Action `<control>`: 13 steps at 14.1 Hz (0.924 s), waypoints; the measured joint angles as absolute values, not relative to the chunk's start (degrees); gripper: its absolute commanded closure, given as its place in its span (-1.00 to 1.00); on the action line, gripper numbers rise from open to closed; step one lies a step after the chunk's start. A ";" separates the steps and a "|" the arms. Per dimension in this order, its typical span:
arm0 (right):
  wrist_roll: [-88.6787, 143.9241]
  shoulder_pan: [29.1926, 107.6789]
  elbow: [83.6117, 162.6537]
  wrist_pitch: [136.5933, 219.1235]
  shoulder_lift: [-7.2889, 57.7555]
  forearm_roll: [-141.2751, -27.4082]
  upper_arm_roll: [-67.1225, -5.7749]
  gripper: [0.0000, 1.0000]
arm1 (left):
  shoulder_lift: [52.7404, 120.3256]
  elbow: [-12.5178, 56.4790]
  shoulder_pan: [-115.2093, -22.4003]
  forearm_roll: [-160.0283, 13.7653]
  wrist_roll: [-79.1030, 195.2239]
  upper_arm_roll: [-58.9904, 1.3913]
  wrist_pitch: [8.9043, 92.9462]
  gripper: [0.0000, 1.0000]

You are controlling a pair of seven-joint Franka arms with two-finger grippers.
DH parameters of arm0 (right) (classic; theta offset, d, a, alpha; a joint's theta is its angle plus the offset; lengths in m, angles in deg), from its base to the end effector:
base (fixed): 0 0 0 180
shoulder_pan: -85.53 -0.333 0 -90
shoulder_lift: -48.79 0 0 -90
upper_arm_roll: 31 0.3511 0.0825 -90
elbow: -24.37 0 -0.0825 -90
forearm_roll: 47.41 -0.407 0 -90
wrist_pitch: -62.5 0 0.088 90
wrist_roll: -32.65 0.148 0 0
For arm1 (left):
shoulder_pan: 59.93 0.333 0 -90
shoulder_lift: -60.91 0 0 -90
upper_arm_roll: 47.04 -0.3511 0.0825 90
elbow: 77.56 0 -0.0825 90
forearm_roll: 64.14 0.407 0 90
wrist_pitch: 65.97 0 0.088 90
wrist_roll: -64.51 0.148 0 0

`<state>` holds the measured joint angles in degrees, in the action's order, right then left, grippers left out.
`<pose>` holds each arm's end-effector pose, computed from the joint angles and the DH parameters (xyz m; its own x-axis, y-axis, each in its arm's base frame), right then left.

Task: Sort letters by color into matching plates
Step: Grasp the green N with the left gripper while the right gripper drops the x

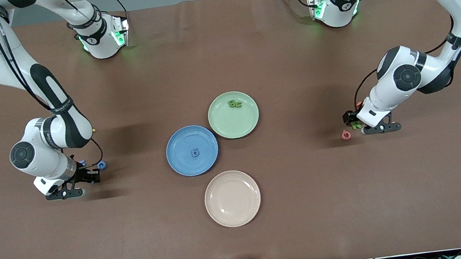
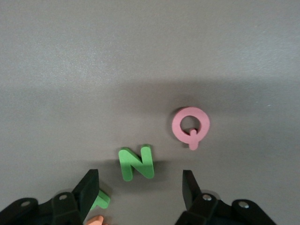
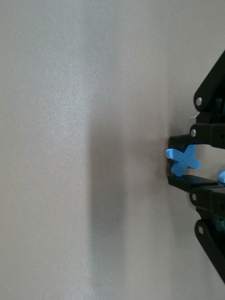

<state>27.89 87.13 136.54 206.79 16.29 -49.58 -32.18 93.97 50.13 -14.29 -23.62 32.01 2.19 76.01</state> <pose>0.6472 -0.0308 0.1519 1.0000 0.0070 -0.0056 0.0069 -0.9999 -0.0113 0.5547 -0.0477 0.1624 0.9997 -0.0104 -0.0226 -0.0101 -0.9998 0.0149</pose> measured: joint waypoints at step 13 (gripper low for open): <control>69.90 64.64 125.79 191.54 16.97 -51.30 -30.67 1.00 | 97.70 48.54 -14.17 -19.24 29.96 1.21 77.58 0.63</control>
